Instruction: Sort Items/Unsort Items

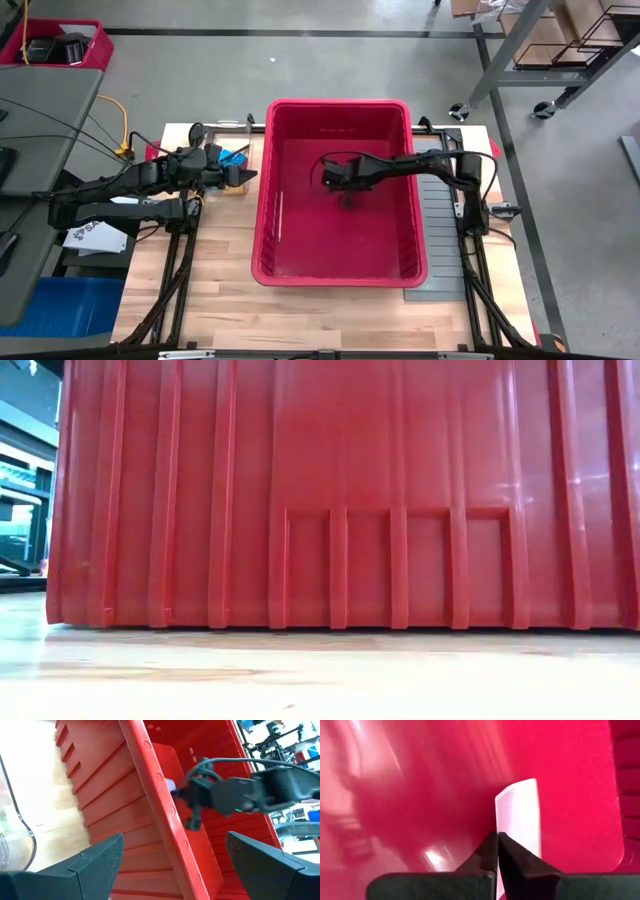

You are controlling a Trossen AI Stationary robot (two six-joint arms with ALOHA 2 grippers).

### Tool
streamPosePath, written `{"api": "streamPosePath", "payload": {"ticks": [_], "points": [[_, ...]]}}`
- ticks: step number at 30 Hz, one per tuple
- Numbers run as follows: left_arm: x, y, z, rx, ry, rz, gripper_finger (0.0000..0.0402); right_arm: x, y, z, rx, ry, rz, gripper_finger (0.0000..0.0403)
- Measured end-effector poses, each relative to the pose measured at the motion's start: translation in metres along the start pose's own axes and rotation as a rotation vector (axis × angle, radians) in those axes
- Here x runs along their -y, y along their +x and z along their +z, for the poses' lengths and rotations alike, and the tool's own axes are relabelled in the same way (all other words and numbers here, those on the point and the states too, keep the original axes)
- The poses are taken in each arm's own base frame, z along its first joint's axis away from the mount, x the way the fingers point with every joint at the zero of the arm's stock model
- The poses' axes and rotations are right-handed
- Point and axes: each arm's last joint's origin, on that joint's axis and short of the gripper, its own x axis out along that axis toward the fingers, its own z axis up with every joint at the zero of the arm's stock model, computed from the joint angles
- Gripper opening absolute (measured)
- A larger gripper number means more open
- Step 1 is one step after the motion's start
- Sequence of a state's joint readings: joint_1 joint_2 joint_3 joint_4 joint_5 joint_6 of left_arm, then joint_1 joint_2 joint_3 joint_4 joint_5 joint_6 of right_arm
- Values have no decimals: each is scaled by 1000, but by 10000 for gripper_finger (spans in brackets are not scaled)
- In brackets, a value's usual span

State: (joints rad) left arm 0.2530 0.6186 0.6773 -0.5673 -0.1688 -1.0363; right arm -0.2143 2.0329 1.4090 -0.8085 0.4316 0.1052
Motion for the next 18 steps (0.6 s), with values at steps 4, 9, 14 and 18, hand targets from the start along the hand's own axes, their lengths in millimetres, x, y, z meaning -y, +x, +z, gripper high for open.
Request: {"api": "streamPosePath", "payload": {"ticks": [4,9,14,18], "points": [[0,0,0,-1,10,-2,346,-7,-37,-1,98,32,30,0],[1,0,0,-7,40,-12,346,-4,-93,-9,242,134,120,0],[4,0,1,-3,104,-55,346,8,-149,-11,485,300,317,0],[18,-6,10,108,143,-208,346,18,-184,1,739,491,508,0]]}}
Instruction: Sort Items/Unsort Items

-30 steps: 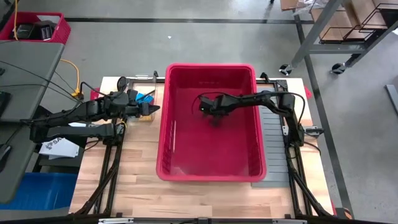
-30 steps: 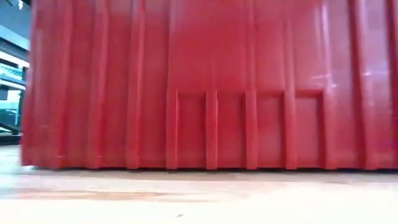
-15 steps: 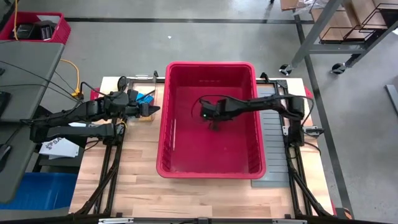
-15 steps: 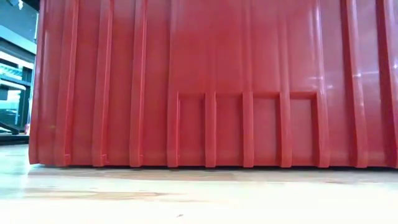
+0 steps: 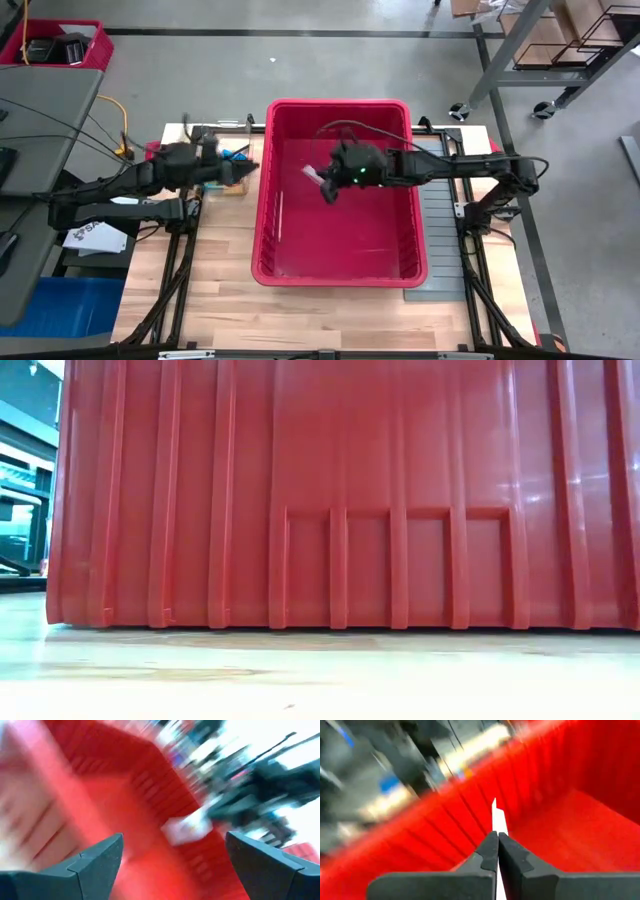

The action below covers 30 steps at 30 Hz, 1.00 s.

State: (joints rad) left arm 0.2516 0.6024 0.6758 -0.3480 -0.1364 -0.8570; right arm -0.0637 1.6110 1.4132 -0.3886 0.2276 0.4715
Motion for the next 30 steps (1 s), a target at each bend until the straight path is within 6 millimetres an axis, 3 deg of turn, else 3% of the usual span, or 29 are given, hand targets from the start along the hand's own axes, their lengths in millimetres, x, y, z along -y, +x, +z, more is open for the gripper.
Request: {"api": "streamPosePath", "payload": {"ticks": [4,8,14,18,23,27,30], "points": [[23,-13,24,262,32,-242,346,-11,2,19,202,141,121,0],[35,-32,41,490,45,-379,346,-15,17,28,317,246,212,0],[34,-56,46,572,33,-437,346,-22,49,42,348,288,277,0],[26,-63,41,526,22,-390,346,-31,52,58,292,191,232,0],[11,-57,26,352,-23,-240,346,-28,34,66,99,-2,64,0],[-4,-44,9,124,-50,-86,346,-15,25,60,-77,-2,-30,0],[-14,-35,-5,-63,-52,12,344,-1,32,41,-225,39,-93,3]]}}
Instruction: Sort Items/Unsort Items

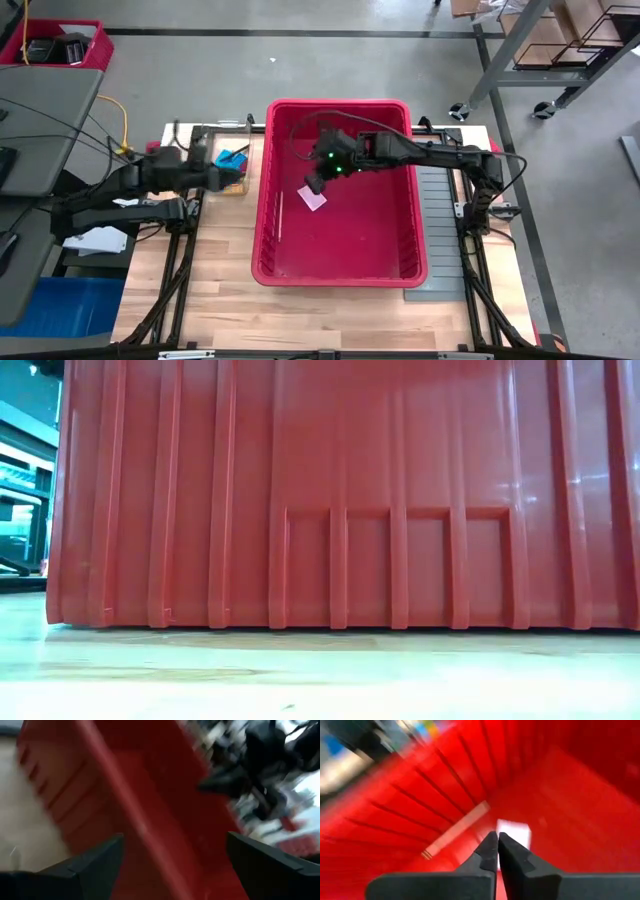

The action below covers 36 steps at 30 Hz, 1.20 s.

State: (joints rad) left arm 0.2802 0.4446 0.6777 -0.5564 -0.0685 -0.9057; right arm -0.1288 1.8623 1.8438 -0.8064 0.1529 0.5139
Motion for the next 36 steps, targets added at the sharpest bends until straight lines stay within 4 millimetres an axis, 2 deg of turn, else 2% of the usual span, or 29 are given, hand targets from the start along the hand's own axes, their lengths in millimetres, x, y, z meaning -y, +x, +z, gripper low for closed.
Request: {"api": "streamPosePath", "payload": {"ticks": [3,5,7,11,13,18,24,30,36], "points": [[-4,6,-8,-94,11,68,315,12,19,-20,-96,35,-60,22],[-8,10,-12,-135,-10,135,274,20,30,-32,-152,79,-80,45],[-13,13,-17,-177,-37,207,215,26,42,-42,-186,143,-72,75],[-16,21,-23,-242,-60,287,59,36,69,-61,-184,322,22,130],[-15,26,-23,-246,-59,291,17,41,84,-68,-160,425,90,150],[-12,40,-24,-272,-52,297,6,62,117,-88,-167,580,95,177],[-12,63,-30,-359,-33,324,1,73,137,-95,-182,587,42,179],[-10,88,-41,-418,-19,346,1,71,154,-106,-232,593,73,179],[-4,109,-52,-446,-11,321,0,62,154,-106,-207,573,102,179]]}}
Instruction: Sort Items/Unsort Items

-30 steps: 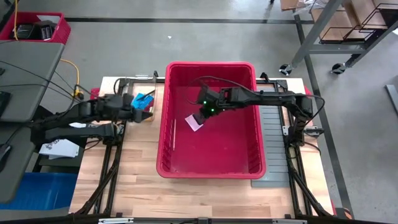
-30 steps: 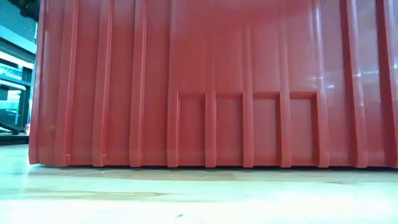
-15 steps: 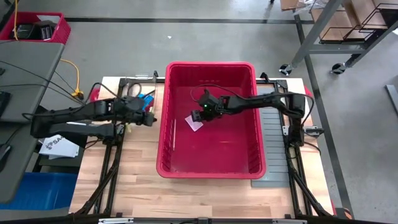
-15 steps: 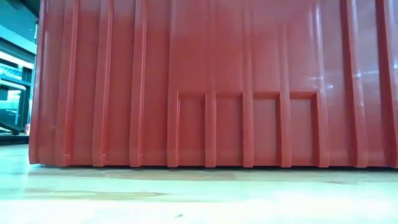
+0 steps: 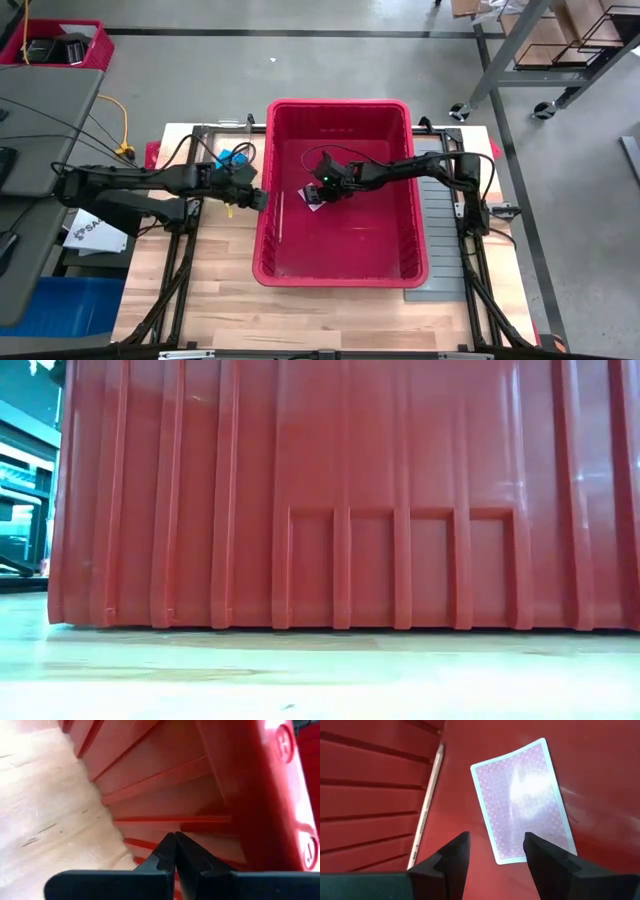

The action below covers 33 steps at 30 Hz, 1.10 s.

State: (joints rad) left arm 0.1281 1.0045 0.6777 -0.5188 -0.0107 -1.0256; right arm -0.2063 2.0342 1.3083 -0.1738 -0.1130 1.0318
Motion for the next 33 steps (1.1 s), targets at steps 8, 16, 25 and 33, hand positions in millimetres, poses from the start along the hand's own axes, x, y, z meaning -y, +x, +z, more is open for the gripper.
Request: {"api": "streamPosePath", "payload": {"ticks": [8,16,25,33], "points": [[4,4,-3,23,-41,8,0,-9,-1,-6,-9,-27,-3,179],[8,2,-6,17,-60,-33,0,-49,-18,-9,60,-236,-50,176],[16,1,-14,17,-70,-79,0,-50,-32,-2,60,-323,-235,176],[17,-1,-15,26,-86,-85,0,-60,-24,-22,37,-372,-196,176]]}}
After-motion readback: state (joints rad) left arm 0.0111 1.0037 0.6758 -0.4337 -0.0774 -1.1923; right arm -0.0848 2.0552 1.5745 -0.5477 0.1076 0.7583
